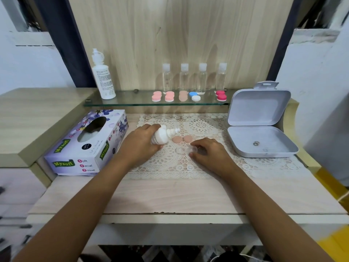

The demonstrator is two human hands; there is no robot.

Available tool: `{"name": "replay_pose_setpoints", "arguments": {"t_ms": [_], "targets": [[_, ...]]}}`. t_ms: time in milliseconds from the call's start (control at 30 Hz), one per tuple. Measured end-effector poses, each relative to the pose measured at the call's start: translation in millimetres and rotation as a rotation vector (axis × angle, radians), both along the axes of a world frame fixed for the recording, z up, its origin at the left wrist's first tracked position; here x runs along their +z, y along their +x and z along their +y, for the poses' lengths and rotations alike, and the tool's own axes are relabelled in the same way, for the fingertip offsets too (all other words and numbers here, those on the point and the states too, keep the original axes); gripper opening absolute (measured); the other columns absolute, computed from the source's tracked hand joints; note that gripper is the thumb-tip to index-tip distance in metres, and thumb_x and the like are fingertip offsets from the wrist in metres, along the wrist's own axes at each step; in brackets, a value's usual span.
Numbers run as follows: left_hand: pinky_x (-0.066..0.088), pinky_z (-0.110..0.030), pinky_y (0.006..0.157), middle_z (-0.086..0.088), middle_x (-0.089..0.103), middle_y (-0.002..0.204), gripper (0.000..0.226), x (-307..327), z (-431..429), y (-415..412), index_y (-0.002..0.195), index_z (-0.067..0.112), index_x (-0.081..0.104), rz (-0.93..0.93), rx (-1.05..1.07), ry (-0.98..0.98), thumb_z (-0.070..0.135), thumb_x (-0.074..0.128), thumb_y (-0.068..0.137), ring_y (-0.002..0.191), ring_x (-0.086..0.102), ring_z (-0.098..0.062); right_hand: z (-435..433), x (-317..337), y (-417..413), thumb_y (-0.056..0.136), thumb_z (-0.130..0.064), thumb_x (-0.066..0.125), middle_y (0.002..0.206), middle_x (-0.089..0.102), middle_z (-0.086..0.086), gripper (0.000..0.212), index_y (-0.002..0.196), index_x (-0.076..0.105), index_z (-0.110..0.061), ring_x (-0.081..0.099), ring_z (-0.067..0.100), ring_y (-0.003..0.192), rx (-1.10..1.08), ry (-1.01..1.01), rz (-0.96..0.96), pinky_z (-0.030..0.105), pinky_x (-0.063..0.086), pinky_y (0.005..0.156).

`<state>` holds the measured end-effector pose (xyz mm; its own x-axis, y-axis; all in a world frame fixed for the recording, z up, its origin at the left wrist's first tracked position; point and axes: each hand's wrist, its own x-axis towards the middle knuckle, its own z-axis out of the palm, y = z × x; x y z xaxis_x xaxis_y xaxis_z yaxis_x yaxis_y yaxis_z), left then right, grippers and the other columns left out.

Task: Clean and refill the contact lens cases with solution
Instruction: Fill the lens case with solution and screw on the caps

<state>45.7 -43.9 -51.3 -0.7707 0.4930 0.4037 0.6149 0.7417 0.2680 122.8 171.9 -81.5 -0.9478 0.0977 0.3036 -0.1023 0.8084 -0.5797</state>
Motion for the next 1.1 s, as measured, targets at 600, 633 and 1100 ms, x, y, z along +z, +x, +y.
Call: {"name": "replay_pose_setpoints", "arguments": {"t_ms": [600, 633, 1100], "targets": [[0.040, -0.041, 0.088, -0.007, 0.063, 0.112, 0.053, 3.3, -2.3, -9.7, 0.127, 0.016, 0.054, 0.358, -0.097, -0.406, 0.031, 0.070, 0.079, 0.102, 0.055, -0.029, 1.2, -2.1, -3.1, 0.082, -0.033, 0.065, 0.108, 0.063, -0.003, 0.032, 0.112, 0.064, -0.022, 0.050, 0.016, 0.107, 0.004, 0.019, 0.007, 0.040, 0.039, 0.097], [0.042, -0.041, 0.085, -0.008, 0.064, 0.108, 0.053, 4.4, -1.7, -9.9, 0.123, 0.014, 0.058, 0.376, -0.106, -0.415, 0.029, 0.075, 0.075, 0.098, 0.057, -0.030, 1.3, -2.3, -3.2, 0.082, -0.033, 0.065, 0.107, 0.063, -0.003, 0.032, 0.112, 0.065, -0.022, 0.050, 0.016, 0.107, 0.003, 0.018, 0.007, 0.040, 0.039, 0.097], [0.049, -0.037, 0.073, -0.008, 0.067, 0.091, 0.050, 6.9, 1.0, -12.6, 0.103, 0.013, 0.065, 0.558, -0.164, -0.418, 0.008, 0.083, 0.057, 0.080, 0.062, -0.031, 1.6, -3.2, -4.7, 0.082, -0.033, 0.065, 0.106, 0.063, -0.003, 0.032, 0.112, 0.065, -0.023, 0.050, 0.017, 0.107, 0.001, 0.026, 0.011, 0.041, 0.039, 0.097]]}}
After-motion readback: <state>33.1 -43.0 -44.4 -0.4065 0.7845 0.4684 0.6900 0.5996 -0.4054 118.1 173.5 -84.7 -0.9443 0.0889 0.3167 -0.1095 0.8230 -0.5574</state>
